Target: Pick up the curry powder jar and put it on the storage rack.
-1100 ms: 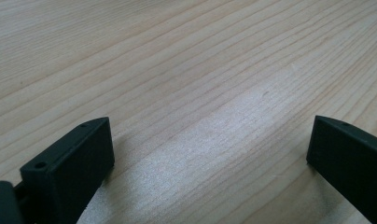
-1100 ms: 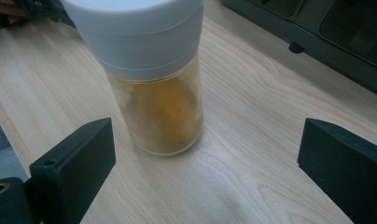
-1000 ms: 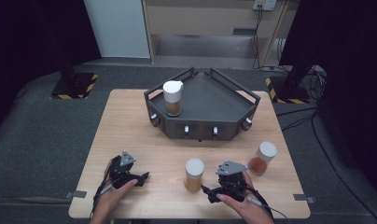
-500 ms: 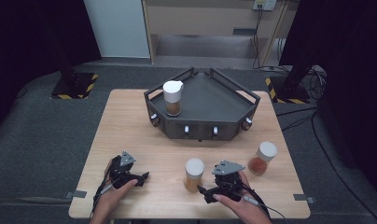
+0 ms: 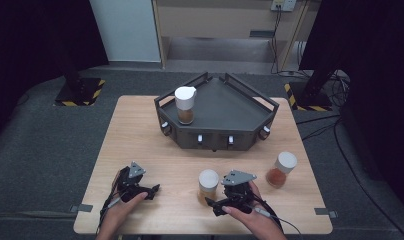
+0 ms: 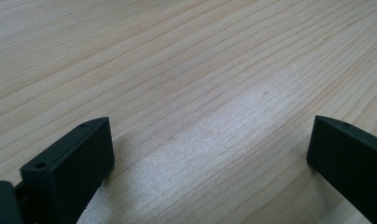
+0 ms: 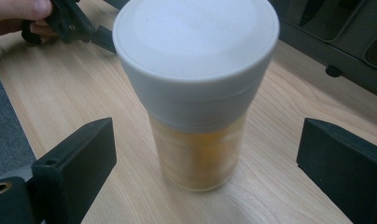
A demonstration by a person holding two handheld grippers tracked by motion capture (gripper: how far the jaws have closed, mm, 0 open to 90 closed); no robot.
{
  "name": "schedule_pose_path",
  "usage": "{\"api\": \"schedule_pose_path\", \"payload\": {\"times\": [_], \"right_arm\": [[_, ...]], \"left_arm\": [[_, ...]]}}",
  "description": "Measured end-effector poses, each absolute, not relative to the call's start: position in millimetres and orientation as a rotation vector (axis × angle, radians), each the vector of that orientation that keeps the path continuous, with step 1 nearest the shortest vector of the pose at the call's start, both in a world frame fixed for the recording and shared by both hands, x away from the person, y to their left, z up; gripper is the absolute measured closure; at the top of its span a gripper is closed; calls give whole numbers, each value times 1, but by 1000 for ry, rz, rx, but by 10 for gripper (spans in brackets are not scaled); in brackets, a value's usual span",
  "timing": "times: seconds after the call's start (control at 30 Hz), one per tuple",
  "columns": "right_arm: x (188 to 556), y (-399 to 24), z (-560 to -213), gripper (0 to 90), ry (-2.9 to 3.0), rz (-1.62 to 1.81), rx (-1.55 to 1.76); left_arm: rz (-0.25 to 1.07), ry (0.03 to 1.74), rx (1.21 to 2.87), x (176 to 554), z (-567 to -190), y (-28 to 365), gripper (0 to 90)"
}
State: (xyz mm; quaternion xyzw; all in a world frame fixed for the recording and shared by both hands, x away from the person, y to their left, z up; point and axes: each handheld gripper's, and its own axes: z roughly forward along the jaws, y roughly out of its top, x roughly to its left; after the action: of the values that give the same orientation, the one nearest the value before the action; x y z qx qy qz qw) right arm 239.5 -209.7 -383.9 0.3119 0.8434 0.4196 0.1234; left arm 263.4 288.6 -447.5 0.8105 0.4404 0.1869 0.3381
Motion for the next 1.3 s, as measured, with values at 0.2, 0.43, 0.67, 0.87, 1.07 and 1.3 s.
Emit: {"api": "schedule_pose_path", "payload": {"times": [0.2, 0.43, 0.67, 0.87, 1.07, 1.3], "right_arm": [[241, -202, -385, 72, 2452, 1226, 919], [240, -193, -388, 122, 2432, 1234, 917], [239, -186, -392, 201, 2404, 1234, 922], [239, -183, -393, 270, 2387, 1247, 915], [238, -180, -395, 337, 2363, 1249, 914], [235, -177, -391, 346, 2361, 1222, 914]], "left_arm": [[487, 1147, 2113, 263, -447, 289, 0], [487, 1147, 2113, 263, -447, 289, 0], [487, 1147, 2111, 263, -448, 289, 0], [487, 1147, 2112, 263, -448, 289, 0], [487, 1147, 2111, 263, -448, 289, 0], [487, 1147, 2113, 263, -447, 289, 0]]}}
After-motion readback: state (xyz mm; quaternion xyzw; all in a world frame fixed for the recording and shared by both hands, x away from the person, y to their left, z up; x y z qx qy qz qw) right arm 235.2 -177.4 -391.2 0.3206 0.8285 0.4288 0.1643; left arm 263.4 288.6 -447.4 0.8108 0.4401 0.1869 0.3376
